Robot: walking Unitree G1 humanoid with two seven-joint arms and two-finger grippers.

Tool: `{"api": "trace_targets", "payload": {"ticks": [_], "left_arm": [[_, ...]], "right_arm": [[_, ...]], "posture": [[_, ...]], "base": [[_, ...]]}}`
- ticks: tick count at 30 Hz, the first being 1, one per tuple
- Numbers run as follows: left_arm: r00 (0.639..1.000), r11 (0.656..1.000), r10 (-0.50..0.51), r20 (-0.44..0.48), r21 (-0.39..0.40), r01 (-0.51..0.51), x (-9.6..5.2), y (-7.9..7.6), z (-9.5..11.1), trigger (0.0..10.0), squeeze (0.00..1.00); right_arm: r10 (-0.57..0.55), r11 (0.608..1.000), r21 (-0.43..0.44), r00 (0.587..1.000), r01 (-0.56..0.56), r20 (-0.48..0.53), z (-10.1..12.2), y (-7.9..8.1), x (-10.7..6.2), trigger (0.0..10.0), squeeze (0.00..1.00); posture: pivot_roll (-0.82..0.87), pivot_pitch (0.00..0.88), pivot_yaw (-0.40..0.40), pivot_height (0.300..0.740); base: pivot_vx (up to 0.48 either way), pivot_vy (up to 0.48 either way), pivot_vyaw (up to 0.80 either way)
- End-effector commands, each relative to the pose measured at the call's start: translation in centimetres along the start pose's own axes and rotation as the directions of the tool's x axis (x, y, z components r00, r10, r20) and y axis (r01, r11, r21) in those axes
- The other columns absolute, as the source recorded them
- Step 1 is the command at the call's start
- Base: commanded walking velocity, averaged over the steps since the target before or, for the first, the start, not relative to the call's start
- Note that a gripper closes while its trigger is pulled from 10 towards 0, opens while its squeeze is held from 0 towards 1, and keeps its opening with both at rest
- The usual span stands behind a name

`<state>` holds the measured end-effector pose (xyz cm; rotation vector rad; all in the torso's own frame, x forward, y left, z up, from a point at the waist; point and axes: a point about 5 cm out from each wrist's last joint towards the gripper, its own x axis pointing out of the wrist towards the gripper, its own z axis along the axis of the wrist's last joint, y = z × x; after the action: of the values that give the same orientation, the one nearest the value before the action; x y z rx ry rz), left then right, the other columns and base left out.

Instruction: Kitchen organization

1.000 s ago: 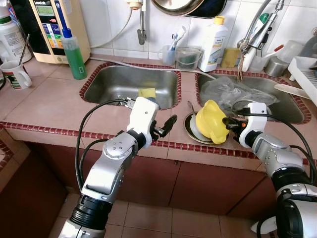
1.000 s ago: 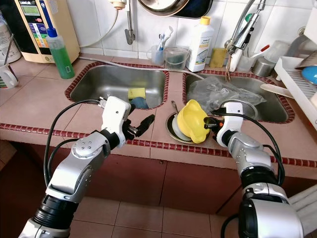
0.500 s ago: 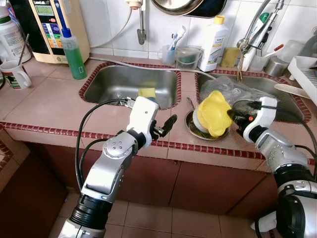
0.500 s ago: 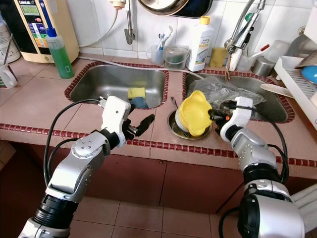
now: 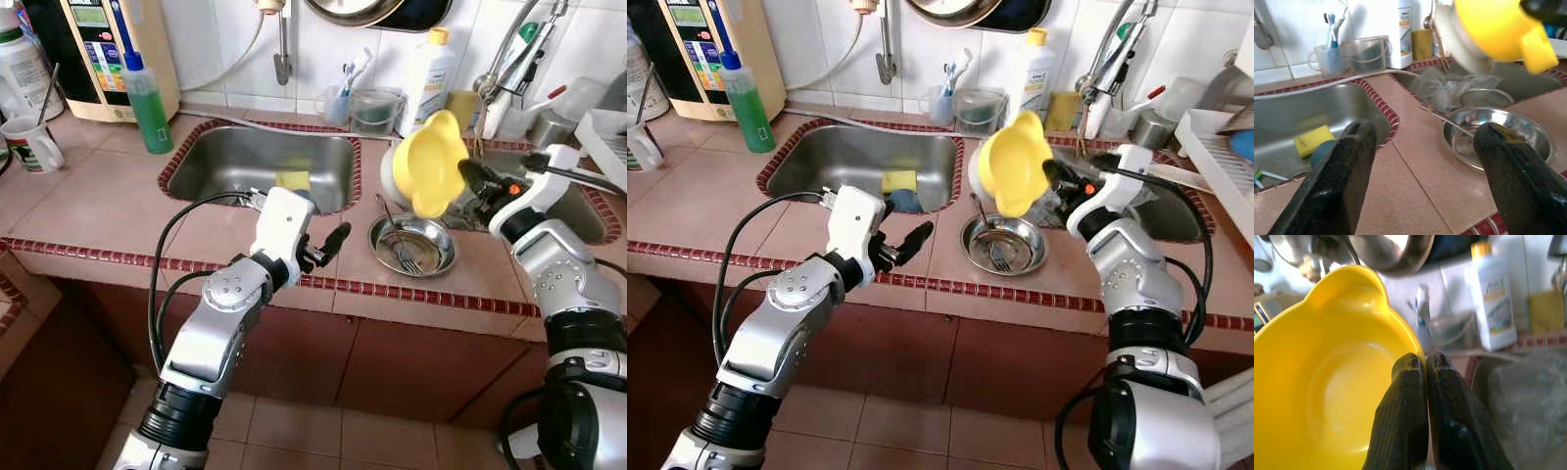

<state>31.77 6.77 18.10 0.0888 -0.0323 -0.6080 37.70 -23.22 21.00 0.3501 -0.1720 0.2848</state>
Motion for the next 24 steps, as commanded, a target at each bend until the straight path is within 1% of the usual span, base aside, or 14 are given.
{"api": "trace_targets", "payload": {"ticks": [1,2,3,4,5,8,9,10,13,15,18,20,21,24], "left_arm": [[0.999,1.000,0.011,0.032,0.021,-0.012,0.2,0.4,0.7,10.0,0.00],[0.999,1.000,0.012,0.038,0.026,-0.013,0.2,0.6,0.8,10.0,0.00],[0.999,1.000,0.003,0.054,0.028,-0.005,0.1,0.7,0.9,10.0,0.00],[0.998,1.000,-0.004,0.065,0.029,0.002,0.1,0.9,1.0,10.0,0.00],[0.996,1.000,-0.020,0.090,0.013,0.019,0.0,1.1,1.3,10.0,0.00],[0.996,1.000,0.015,0.093,-0.006,-0.015,0.0,1.9,1.4,10.0,0.00],[0.994,1.000,0.023,0.109,-0.023,-0.020,0.0,2.2,1.6,10.0,0.00],[0.989,0.998,0.058,0.138,-0.044,-0.053,0.0,2.9,2.2,10.0,0.00],[0.974,0.991,0.130,0.185,-0.053,-0.122,-0.1,3.9,2.9,10.0,0.00],[0.970,0.989,0.144,0.195,-0.050,-0.137,-0.2,4.2,3.0,10.0,0.00],[0.960,0.983,0.182,0.211,-0.012,-0.183,-0.5,4.8,3.1,10.0,0.00],[0.954,0.978,0.206,0.216,-0.022,-0.207,-0.7,5.5,3.0,10.0,0.00],[0.952,0.976,0.220,0.214,-0.043,-0.215,-0.9,6.0,3.0,10.0,0.00],[0.952,0.974,0.223,0.209,-0.074,-0.212,-1.0,6.4,2.8,10.0,0.00]], "right_arm": [[0.014,0.998,-0.057,0.998,-0.010,0.059,1.0,0.2,-0.2,10.0,0.00],[0.045,0.991,-0.131,0.990,-0.028,0.135,1.7,0.8,-0.5,10.0,0.00],[0.066,0.987,-0.156,0.985,-0.041,0.158,1.9,1.1,-0.7,10.0,0.00],[0.079,0.984,-0.168,0.982,-0.050,0.169,1.9,1.4,-0.8,10.0,0.00],[0.088,0.976,-0.211,0.980,-0.050,0.178,1.9,1.8,-0.9,10.0,0.00],[0.082,0.960,-0.279,0.974,-0.020,0.211,2.0,2.5,-1.3,10.0,0.00],[0.080,0.953,-0.303,0.973,-0.011,0.217,1.9,2.8,-1.5,10.0,0.00],[0.074,0.944,-0.329,0.969,0.007,0.234,1.7,3.4,-1.7,10.0,0.00],[0.058,0.931,-0.361,0.963,0.043,0.265,1.4,4.2,-2.3,10.0,0.00],[0.060,0.928,-0.370,0.962,0.045,0.268,1.3,4.4,-2.4,10.0,0.00],[0.043,0.915,-0.397,0.959,0.075,0.280,1.1,4.8,-2.9,10.0,0.00],[0.028,0.900,-0.423,0.957,0.102,0.289,1.0,4.9,-3.4,10.0,0.00],[0.008,0.894,-0.429,0.955,0.126,0.296,1.0,4.9,-3.7,10.0,0.00],[-0.007,0.890,-0.433,0.954,0.142,0.299,1.0,5.0,-3.8,10.0,0.00]], "posture": [[-0.04,0.000,-0.017,0.740],[-0.04,0.000,-0.016,0.740],[-0.04,0.000,-0.012,0.740],[-0.04,0.000,-0.012,0.740],[-0.04,0.000,-0.003,0.740],[-0.04,0.000,0.001,0.740],[-0.03,0.000,0.009,0.740],[-0.02,0.000,0.012,0.740],[-0.02,0.000,0.014,0.740],[-0.02,0.000,0.014,0.740],[-0.01,0.000,0.015,0.740],[-0.01,0.000,0.016,0.740],[-0.01,0.000,0.016,0.740],[-0.01,0.000,0.014,0.740]], "base": [[0.000,0.000,0.00],[0.000,0.000,0.00],[0.000,0.000,0.00],[0.000,0.000,0.00],[0.000,0.000,0.00],[0.000,0.000,0.00],[0.000,0.000,0.00],[0.000,0.000,0.00],[0.000,0.000,0.00],[0.000,0.000,0.00],[0.000,0.000,0.00],[0.000,0.000,0.00],[0.000,0.000,0.00],[0.000,0.000,0.00]]}}
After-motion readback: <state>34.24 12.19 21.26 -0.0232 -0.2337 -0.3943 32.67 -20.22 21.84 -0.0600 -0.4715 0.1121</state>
